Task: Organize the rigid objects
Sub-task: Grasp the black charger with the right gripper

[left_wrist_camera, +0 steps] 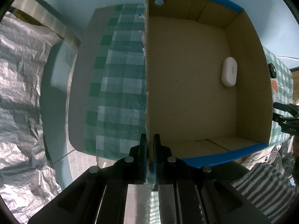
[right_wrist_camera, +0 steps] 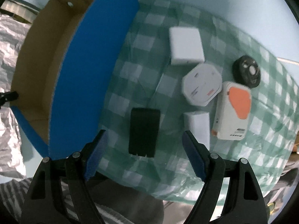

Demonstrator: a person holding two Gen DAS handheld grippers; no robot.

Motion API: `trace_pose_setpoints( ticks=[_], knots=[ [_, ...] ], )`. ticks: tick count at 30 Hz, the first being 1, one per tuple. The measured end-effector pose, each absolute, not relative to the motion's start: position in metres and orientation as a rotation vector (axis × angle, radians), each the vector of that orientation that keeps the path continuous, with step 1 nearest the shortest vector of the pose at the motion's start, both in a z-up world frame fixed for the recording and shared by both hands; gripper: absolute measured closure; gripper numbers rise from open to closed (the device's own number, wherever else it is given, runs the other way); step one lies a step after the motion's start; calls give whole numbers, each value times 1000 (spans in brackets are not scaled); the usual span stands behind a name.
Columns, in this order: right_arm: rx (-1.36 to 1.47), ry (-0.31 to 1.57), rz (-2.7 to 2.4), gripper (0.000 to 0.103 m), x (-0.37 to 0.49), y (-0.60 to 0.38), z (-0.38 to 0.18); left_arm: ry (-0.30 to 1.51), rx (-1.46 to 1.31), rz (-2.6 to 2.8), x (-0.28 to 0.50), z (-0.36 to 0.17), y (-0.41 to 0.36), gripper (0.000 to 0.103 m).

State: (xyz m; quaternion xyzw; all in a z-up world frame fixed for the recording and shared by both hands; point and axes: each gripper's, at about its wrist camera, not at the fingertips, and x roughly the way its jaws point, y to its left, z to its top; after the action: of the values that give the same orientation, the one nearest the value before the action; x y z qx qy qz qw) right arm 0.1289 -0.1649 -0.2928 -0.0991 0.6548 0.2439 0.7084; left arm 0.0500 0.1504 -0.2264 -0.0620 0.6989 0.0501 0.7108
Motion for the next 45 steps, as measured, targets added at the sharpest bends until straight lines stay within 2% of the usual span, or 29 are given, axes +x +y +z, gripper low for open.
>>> trace_pose_setpoints(
  ticks=[7, 12, 15, 17, 18, 21, 31, 45],
  knots=[
    [-211, 1491, 536, 21, 132, -159, -315, 1548, -145, 111, 50, -226, 153, 97],
    [-219, 1506, 524, 27, 136, -151, -329, 1546, -147, 110, 51, -227, 154, 97],
    [-223, 1517, 513, 35, 139, -147, -338, 1545, -148, 109, 53, -227, 154, 97],
    [-227, 1521, 505, 47, 139, -141, -343, 1544, -147, 108, 53, -227, 154, 97],
    [-236, 1514, 502, 48, 139, -138, -343, 1544, -147, 107, 53, -227, 154, 97],
    [-238, 1500, 501, 60, 138, -136, -342, 1544, -147, 107, 54, -227, 154, 97],
    [-258, 1480, 494, 66, 131, -143, -339, 1545, -148, 107, 55, -227, 154, 97],
    [-208, 1442, 532, 66, 122, -157, -308, 1549, -153, 108, 56, -228, 154, 97]
  ],
)
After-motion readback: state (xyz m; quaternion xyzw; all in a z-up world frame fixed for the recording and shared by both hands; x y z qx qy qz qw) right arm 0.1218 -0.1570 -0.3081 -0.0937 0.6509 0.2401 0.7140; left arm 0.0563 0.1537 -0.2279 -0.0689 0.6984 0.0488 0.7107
